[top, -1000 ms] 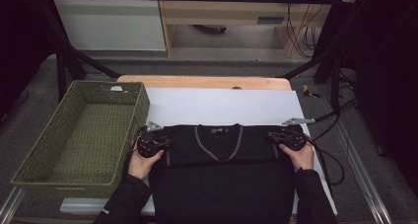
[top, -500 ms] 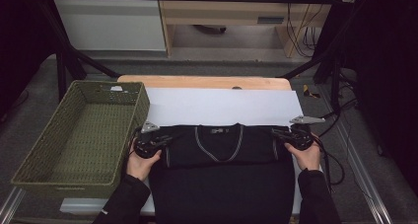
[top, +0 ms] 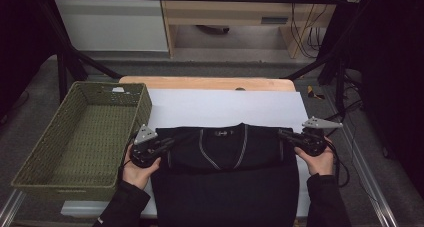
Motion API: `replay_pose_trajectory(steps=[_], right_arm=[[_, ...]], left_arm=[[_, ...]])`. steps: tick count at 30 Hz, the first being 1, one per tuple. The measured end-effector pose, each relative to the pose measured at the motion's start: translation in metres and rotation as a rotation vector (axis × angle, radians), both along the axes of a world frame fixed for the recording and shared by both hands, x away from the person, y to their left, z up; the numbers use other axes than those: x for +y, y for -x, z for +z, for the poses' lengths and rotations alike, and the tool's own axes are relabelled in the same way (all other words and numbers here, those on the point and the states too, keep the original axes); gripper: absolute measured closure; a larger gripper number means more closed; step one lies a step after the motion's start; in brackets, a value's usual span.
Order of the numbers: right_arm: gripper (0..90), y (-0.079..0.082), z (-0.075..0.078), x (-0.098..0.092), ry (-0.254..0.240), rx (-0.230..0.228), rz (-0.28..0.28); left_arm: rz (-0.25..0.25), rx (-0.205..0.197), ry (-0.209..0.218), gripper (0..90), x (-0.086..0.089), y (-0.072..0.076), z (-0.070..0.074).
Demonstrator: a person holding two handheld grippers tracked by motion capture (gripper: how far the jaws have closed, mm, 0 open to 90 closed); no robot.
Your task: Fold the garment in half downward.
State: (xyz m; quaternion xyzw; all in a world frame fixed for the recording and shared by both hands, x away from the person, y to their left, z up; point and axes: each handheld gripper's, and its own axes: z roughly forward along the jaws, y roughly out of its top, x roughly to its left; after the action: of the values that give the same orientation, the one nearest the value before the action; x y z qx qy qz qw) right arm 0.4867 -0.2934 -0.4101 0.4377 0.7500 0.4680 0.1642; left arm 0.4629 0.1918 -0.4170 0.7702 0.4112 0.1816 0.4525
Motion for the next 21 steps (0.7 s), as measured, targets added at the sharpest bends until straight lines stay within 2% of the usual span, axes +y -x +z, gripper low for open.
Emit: replay_pose_trajectory(steps=[2,6,8,9,13,17,18,20,21], right_arm=[[79.9,0.005,0.000,0.000,-0.003,-0.005,0.003],[79.8,0.014,0.001,0.001,0.012,-0.010,0.012],[79.8,0.027,0.005,-0.001,0.012,-0.017,0.021],[79.8,0.032,0.007,-0.002,0.012,-0.022,0.025],[79.7,0.053,0.009,-0.007,0.008,-0.033,0.050],[79.4,0.074,0.001,-0.013,-0.001,-0.011,0.072],[79.4,0.074,0.001,-0.013,-0.001,-0.011,0.072],[79.3,0.086,-0.010,-0.016,0.018,0.027,0.074],[79.3,0.088,-0.014,-0.017,0.015,0.042,0.073]], left_arm=[[-0.012,-0.014,-0.006,81.5,-0.001,0.004,0.002],[-0.038,-0.012,0.008,81.5,0.002,0.015,0.003],[-0.053,-0.007,0.035,81.5,0.008,0.027,0.005],[-0.053,-0.007,0.035,81.5,0.008,0.027,0.005],[-0.095,-0.014,0.032,81.4,0.015,0.050,0.005],[-0.124,-0.005,0.021,81.0,0.016,0.063,0.000],[-0.133,0.004,0.021,81.0,0.016,0.067,-0.002],[-0.145,0.021,0.004,81.0,0.016,0.077,-0.011],[-0.145,0.021,0.004,80.9,0.016,0.077,-0.011]])
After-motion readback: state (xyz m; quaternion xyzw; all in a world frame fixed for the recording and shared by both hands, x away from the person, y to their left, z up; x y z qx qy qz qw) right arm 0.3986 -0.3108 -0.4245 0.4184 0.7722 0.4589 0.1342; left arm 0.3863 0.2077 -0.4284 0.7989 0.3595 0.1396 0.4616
